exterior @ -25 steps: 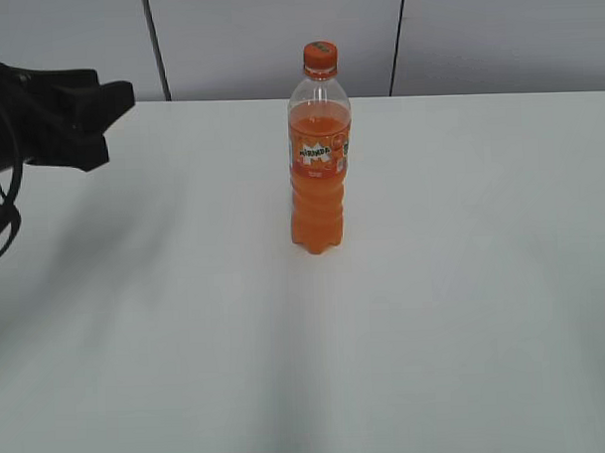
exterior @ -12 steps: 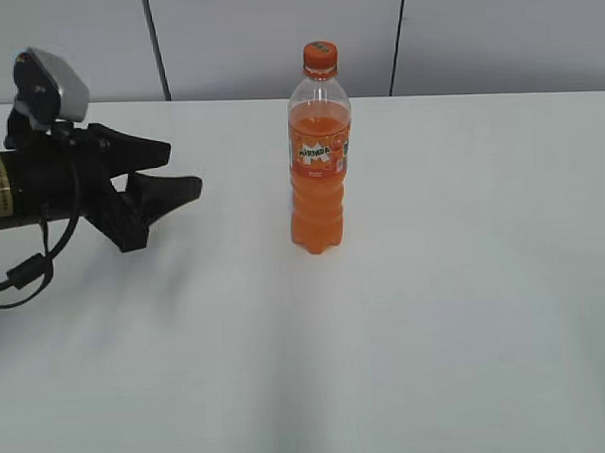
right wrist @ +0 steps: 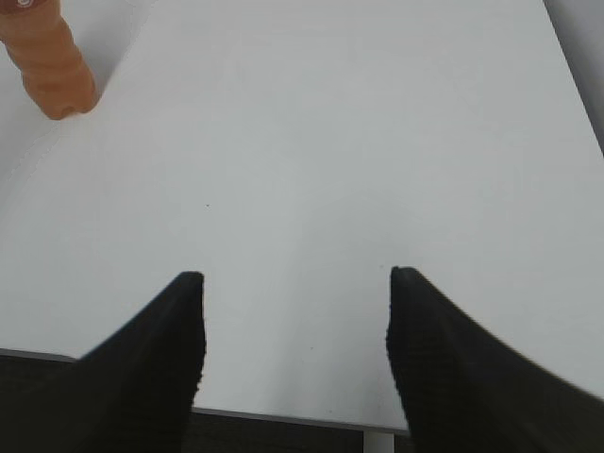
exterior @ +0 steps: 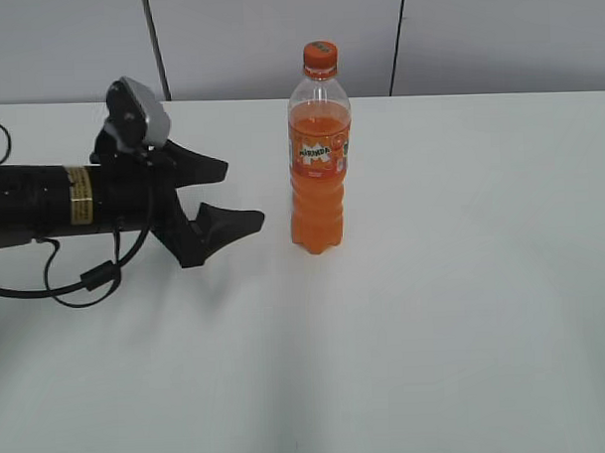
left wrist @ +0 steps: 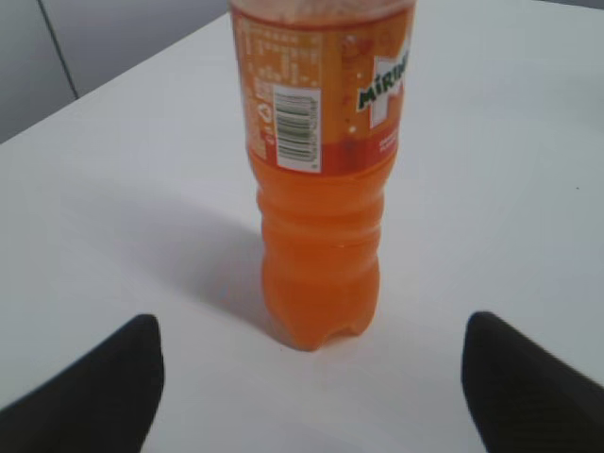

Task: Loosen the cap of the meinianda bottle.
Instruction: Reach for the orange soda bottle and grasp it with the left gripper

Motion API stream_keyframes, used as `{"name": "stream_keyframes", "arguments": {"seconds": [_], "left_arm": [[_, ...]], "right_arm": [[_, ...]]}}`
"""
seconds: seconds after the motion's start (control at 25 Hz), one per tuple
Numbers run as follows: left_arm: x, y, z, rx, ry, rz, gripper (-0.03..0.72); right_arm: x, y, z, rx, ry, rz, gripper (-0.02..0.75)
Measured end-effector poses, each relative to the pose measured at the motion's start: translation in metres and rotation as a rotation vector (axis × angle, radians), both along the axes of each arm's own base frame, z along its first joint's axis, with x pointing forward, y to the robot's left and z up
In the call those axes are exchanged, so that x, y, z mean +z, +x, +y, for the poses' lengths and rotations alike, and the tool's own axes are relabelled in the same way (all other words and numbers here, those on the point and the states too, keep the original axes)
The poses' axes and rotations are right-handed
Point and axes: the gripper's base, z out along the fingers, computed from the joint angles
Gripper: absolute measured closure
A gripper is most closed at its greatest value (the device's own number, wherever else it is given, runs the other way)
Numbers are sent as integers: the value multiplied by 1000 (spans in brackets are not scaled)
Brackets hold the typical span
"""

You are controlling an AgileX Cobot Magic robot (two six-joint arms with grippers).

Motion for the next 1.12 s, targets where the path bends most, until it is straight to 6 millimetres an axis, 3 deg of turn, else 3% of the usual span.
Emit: {"name": "stream_keyframes", "arguments": {"seconds": [0.6, 0.84, 1.12], "left_arm": [[-24, 32, -57, -77, -15, 12, 101], [-29, 48, -74, -75, -22, 16, 101], [-42, 51, -86, -80, 2, 30, 101]], "right_arm": [[0, 0, 0, -1, 1, 0, 278], [0, 0, 0, -1, 2, 0, 278], [0, 0, 0, -1, 3, 0, 278]]}}
